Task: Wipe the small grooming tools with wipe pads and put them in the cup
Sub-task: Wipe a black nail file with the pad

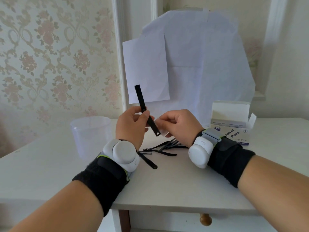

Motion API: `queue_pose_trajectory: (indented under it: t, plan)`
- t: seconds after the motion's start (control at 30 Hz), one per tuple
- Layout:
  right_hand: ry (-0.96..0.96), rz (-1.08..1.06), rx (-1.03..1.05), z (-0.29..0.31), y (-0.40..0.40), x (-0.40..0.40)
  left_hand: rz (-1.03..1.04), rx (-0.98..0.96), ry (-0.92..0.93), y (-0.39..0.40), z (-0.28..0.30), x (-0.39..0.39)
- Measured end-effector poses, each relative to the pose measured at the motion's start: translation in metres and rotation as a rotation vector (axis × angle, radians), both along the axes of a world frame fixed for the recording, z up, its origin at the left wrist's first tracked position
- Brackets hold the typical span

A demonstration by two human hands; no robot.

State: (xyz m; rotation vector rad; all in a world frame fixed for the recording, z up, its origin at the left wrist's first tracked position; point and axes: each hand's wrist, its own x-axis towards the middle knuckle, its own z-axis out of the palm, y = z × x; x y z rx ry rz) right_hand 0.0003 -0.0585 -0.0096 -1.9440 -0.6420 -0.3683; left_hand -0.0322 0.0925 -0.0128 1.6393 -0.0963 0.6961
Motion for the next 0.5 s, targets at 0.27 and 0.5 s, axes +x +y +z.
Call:
queue_pose_trajectory:
  t: [0.27, 0.5]
  plan:
    - [-0.077, -0.178, 0.264, 0.005, -0.009, 0.008, -0.148, 0.103, 0.147, -0.008, 0.000, -0.006]
    - [0.083, -0.082, 0.434, 0.007, -0.009, 0.010, -0.165, 0.171, 0.194, -0.010, -0.002, -0.006]
